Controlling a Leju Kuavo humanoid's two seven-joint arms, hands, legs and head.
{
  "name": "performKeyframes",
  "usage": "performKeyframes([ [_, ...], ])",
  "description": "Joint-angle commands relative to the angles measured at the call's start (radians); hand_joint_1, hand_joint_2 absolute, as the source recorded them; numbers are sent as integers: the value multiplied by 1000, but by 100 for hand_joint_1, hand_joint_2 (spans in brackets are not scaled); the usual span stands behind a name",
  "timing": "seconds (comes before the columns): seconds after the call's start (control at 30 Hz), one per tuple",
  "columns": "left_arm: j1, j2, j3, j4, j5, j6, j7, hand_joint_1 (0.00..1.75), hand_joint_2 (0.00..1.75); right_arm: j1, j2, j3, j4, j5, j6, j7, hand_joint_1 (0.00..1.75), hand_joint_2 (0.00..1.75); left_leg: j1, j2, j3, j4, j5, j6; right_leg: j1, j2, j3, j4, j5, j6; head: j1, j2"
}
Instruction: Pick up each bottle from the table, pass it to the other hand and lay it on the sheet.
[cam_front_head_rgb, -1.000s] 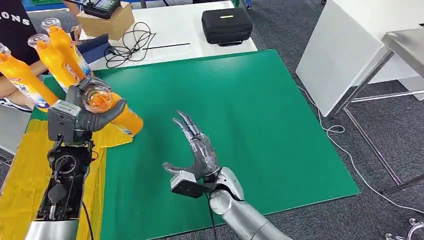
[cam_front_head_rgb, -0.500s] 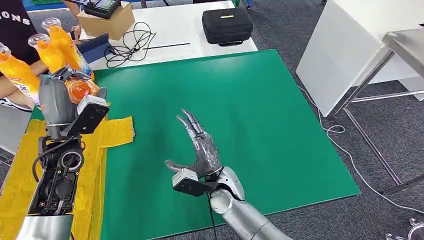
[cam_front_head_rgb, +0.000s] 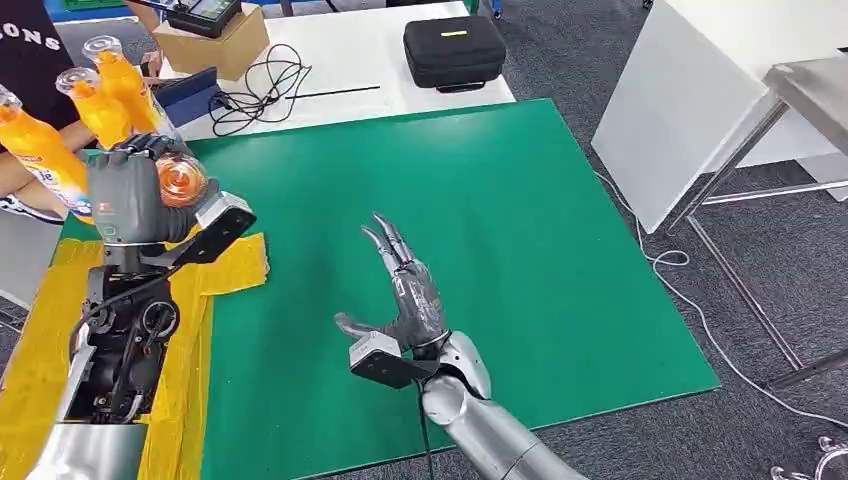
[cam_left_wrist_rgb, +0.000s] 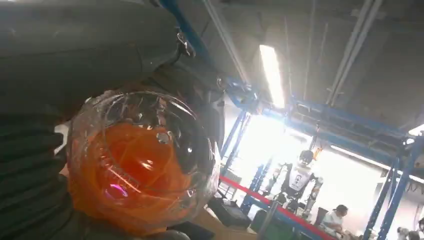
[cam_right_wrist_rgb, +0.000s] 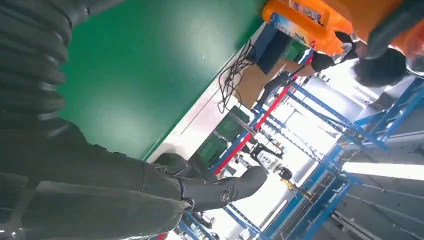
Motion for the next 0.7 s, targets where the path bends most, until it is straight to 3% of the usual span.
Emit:
performKeyframes([
  [0.03,-148,16,-144,303,-246,-111,115,175,175,-4,-41,-37,-11,-4,-6,12,0,175,1,-4,4,0,-1,-1,1,-5,6,0,-2,-1,1,0],
  [0.07,-173,23,-191,364,-335,-192,151,175,175,11,-44,-60,-41,-4,-39,4,0,175,1,-4,5,0,-1,-1,1,-5,7,0,-3,-1,0,0],
  [0.2,-230,-2,-229,553,-436,-134,220,175,175,48,-70,-102,-145,18,-18,30,0,175,1,-8,6,1,-2,-1,1,-10,9,1,-5,-1,0,0],
  [0.37,-274,49,-374,677,-462,-159,380,175,175,75,-71,-117,-153,40,-16,28,0,175,0,-2,3,0,-1,-1,1,-3,4,-1,-2,0,0,0],
  [0.7,-297,66,-407,776,-462,-223,431,175,175,80,-69,-112,-171,39,-18,29,0,175,1,1,3,1,-2,-1,1,-1,4,0,-2,-1,0,0],
])
